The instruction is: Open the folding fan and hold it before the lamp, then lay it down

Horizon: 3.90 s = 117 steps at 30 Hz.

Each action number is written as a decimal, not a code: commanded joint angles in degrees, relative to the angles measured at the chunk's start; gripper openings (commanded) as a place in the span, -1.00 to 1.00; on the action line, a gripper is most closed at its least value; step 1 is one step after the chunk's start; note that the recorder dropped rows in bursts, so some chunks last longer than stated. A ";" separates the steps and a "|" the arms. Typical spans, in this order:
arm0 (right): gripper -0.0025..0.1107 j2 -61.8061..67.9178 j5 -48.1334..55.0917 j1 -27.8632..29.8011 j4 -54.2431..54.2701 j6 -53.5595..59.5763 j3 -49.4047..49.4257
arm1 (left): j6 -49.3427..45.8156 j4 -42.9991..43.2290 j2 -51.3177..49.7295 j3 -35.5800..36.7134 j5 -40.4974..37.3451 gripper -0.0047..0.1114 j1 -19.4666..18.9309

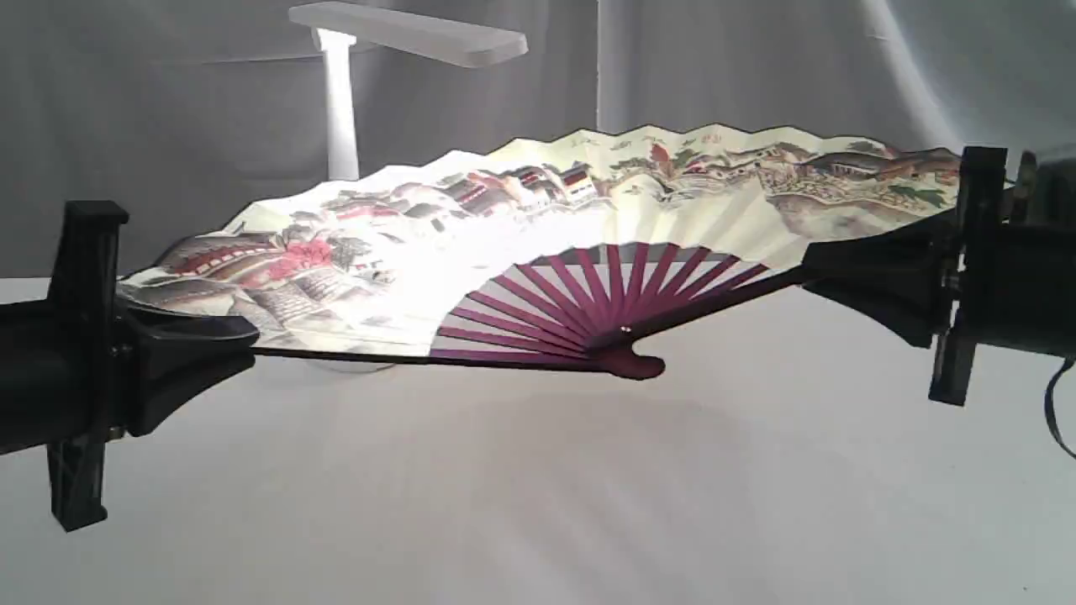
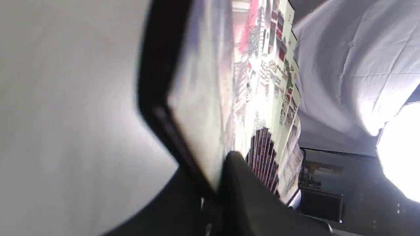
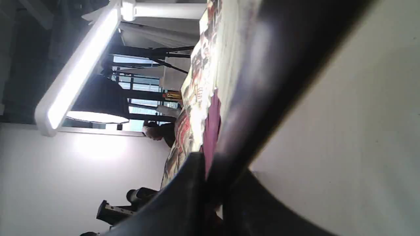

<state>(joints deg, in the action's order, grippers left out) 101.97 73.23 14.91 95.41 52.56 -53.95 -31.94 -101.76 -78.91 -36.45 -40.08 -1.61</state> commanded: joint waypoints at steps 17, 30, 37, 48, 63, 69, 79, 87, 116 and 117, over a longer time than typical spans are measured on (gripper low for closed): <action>-0.96 -3.88 -4.17 -3.27 4.54 -0.52 -0.86 | 3.39 1.82 0.28 0.15 5.26 -0.92 -6.42; -0.96 -3.75 -10.21 -9.29 4.54 -5.30 -7.53 | 3.40 1.82 0.28 -3.56 5.26 -0.92 -6.42; -0.96 -3.75 -10.34 -9.70 4.54 -5.30 -7.53 | 4.55 1.82 0.28 -4.14 3.91 -0.92 -6.42; -0.96 -3.75 -7.71 -8.21 4.54 -5.05 -7.53 | 3.38 1.82 0.28 -4.14 1.40 -0.92 -6.42; -0.96 -3.75 -5.29 -8.10 4.54 -5.05 -7.53 | 5.09 1.82 0.28 -4.14 -2.95 -0.92 -6.42; -0.96 -3.75 -3.98 -8.10 4.54 -5.05 -7.53 | 6.01 1.82 1.63 -3.49 -3.43 -0.92 -6.42; -0.96 -3.75 -3.46 -8.10 4.54 -5.05 -7.53 | 6.66 1.82 7.66 -1.83 -0.39 -0.92 -6.42; -0.96 -3.75 -3.46 -8.10 4.54 -5.05 -7.53 | 7.67 1.82 8.56 -1.83 1.31 -0.92 -6.42; -0.96 -3.75 -8.17 -8.10 4.54 -5.64 -7.53 | 7.70 1.82 8.56 -1.73 2.82 -0.92 -6.42; -0.96 -3.75 -8.17 -8.10 4.54 -5.64 -7.53 | 7.70 1.82 8.56 -1.73 2.82 -0.92 -6.42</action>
<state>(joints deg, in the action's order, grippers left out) 98.98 68.24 6.27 99.23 45.46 -61.00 -24.58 -99.77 -70.73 -38.48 -40.42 -7.77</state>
